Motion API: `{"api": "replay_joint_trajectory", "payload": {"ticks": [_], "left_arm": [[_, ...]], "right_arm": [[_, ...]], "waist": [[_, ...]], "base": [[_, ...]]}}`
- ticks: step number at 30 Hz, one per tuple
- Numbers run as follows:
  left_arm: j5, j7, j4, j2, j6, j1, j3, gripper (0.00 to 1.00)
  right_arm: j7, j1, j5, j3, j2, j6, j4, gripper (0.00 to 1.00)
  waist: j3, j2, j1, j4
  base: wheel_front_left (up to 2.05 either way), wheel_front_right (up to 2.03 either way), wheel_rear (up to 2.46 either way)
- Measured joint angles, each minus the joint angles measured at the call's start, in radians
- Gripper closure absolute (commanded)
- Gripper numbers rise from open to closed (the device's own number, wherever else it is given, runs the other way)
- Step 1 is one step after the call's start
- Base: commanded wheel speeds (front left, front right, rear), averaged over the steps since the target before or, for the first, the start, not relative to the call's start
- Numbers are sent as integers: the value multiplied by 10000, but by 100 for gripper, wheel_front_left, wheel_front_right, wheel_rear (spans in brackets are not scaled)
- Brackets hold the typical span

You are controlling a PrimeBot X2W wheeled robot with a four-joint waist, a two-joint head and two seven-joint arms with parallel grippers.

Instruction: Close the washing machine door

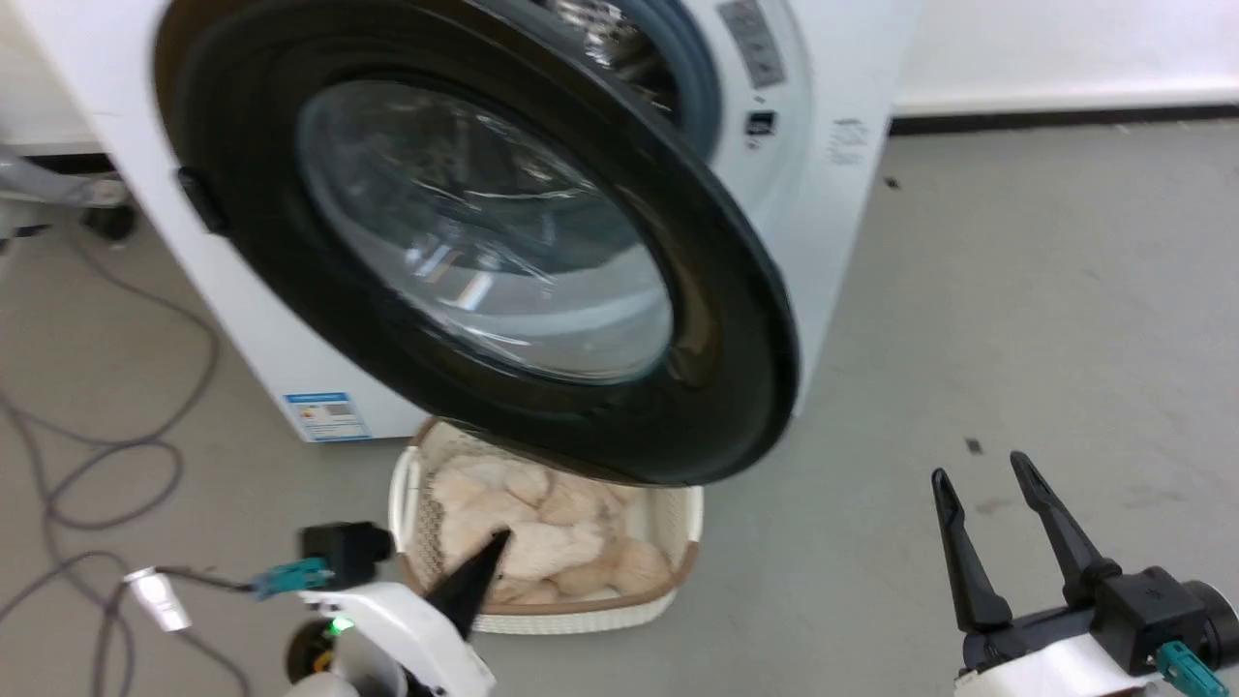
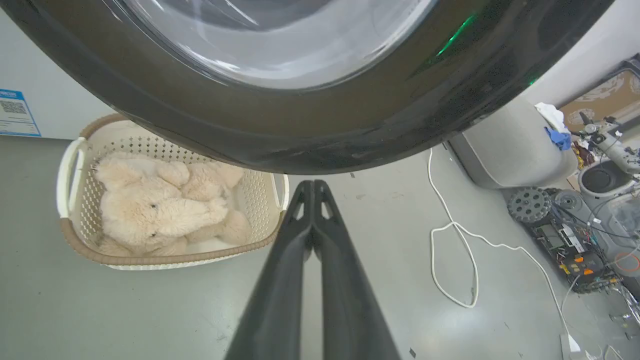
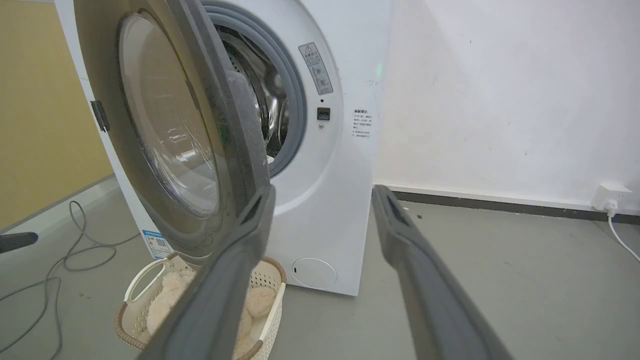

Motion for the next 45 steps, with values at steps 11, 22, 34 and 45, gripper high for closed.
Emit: {"api": "replay_joint_trajectory", "payload": {"ticks": [11,22,34,45], "left_arm": [[2591,-1866,-2535,-119,809,787,3193,100],[6493,-1870,-3731,-2031,163,3458,4865,7],[7578,-1870,-3624,-2826,-115,3659,5373,0],[7785,-1870,-3513,-3007,-188,3515,5235,0]], "right_arm": [[0,415,-140,-61,4,0,-33,0],[0,437,-140,105,4,0,-40,0],[-2,548,86,654,-161,0,-6,100],[0,-407,462,1985,-1473,0,575,100]], "waist": [[-562,0,0,1235],[-791,0,0,1587],[-805,0,-1,1848],[-448,0,0,2279]], "base": [[0,0,0],[0,0,0],[0,0,0],[0,0,0]]}}
